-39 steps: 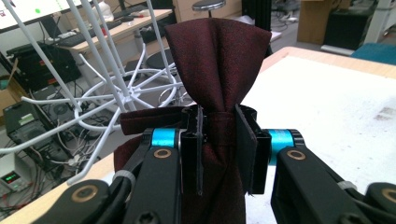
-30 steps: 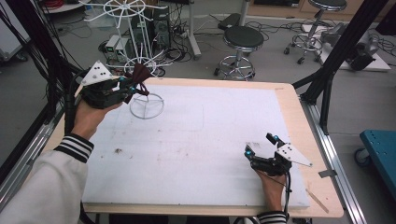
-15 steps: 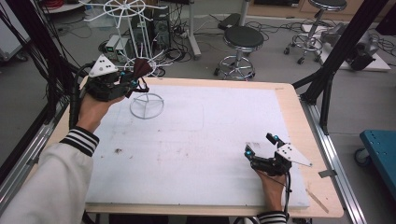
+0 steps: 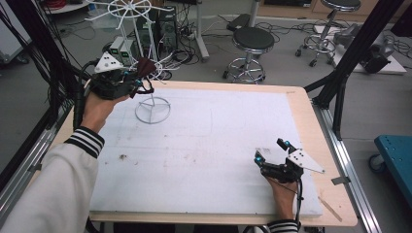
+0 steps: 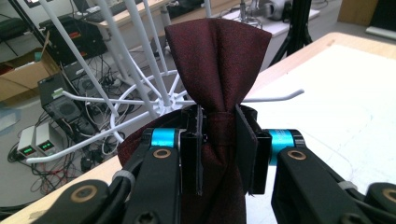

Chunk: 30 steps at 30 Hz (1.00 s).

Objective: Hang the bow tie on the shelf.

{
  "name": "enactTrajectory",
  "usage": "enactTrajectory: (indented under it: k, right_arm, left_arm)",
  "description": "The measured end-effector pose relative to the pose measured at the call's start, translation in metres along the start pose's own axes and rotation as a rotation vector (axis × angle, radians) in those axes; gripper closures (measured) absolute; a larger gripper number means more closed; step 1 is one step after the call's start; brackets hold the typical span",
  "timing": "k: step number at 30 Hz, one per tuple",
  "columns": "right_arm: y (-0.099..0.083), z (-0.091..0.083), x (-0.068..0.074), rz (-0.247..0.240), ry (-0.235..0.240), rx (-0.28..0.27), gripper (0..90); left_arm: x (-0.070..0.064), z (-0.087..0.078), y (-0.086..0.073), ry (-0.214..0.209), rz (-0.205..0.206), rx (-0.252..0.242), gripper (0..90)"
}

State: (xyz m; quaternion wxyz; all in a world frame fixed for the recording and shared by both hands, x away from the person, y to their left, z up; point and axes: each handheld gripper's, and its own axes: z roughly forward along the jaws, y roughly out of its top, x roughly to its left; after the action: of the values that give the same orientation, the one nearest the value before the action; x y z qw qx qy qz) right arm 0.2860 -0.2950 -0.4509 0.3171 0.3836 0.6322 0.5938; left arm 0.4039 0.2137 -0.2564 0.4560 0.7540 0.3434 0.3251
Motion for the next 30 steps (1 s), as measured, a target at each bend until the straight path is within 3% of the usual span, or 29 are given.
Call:
enactTrajectory:
  k: [5,9,15,18,20,23,30]
  right_arm:
    - [0.0,0.0,0.0,0.001,0.001,0.002,2.4]
    - [0.0,0.0,0.0,0.001,0.0,0.002,2.4]
    - [0.0,0.0,0.0,-0.005,-0.001,-0.001,2.4]
    - [0.0,0.0,0.0,-0.008,0.0,0.001,2.4]
    - [0.0,0.0,0.0,-0.004,0.0,0.003,2.4]
    - [0.0,0.0,0.0,-0.006,0.001,0.004,2.4]
    - [0.0,0.0,0.0,-0.006,0.001,0.004,2.4]
  left_arm:
    - [0.001,0.001,0.0,0.001,-0.01,-0.004,71.7]
    - [0.001,0.0,0.0,0.012,-0.003,0.008,65.9]
    - [0.0,-0.001,0.0,-0.016,-0.022,0.0,51.0]
    - [0.001,-0.004,0.001,-0.025,-0.033,-0.019,34.6]
    - [0.002,-0.006,0.002,-0.04,-0.043,-0.038,17.8]
    - [0.002,-0.011,0.002,-0.039,-0.048,-0.05,4.6]
    - [0.005,-0.029,-0.002,-0.105,-0.049,-0.143,1.7]
